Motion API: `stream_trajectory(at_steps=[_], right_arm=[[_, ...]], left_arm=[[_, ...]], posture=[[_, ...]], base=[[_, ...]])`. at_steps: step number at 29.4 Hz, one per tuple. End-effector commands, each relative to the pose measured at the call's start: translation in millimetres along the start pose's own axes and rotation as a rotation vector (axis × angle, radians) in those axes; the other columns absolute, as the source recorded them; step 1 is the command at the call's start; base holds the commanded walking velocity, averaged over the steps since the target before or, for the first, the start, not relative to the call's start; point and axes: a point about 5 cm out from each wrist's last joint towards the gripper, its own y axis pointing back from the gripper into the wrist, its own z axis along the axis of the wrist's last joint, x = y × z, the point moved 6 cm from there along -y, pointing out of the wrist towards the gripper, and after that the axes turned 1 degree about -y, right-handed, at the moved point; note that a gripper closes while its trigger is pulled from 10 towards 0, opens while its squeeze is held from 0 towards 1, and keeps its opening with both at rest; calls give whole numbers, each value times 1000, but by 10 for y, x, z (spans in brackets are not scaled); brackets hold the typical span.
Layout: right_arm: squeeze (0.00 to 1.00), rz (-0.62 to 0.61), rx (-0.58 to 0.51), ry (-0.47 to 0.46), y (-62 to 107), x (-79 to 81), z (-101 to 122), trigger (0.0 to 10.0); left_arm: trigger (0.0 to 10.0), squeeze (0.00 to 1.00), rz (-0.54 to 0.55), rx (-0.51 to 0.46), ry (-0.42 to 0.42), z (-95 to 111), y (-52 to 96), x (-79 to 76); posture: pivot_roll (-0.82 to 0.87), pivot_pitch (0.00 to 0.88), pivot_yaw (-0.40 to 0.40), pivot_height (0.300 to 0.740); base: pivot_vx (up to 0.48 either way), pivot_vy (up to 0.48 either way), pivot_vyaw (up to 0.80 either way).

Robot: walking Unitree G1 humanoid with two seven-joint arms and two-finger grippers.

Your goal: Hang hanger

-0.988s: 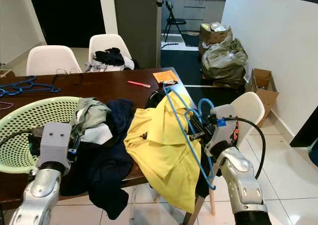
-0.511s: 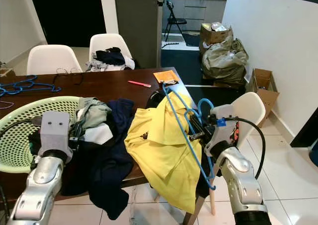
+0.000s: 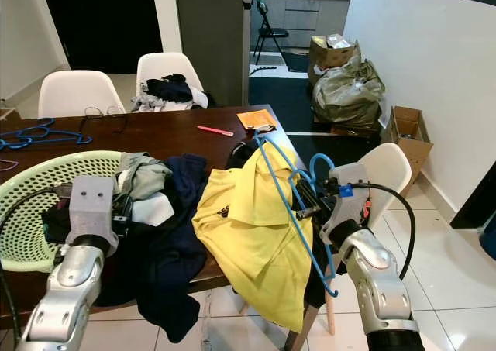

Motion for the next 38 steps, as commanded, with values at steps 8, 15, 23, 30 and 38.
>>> stream_trajectory(at_steps=[8,15,23,30,38], right_arm=[[0,-12,-6,0,26,-41,27,10000],[0,-15,-4,1,23,-53,30,10000],[0,-17,-7,-2,9,-62,39,10000],[0,-17,-29,-32,-30,-41,67,10000],[0,-23,-57,-68,-83,-28,108,10000]], left_arm=[[0,0,19,38,20,-122,21,35],[0,0,28,51,26,-159,36,54],[0,0,-18,-77,94,258,-80,71],[0,0,-281,-464,159,1651,-100,45],[9686,0,-538,-583,148,2162,119,-234]], posture=[[-41,0,-67,740],[-38,0,-68,740],[-35,0,-71,740],[-21,0,-69,740],[-6,0,-66,740]], base=[[0,0,0],[0,0,0],[0,0,0],[0,0,0],[0,0,0]])
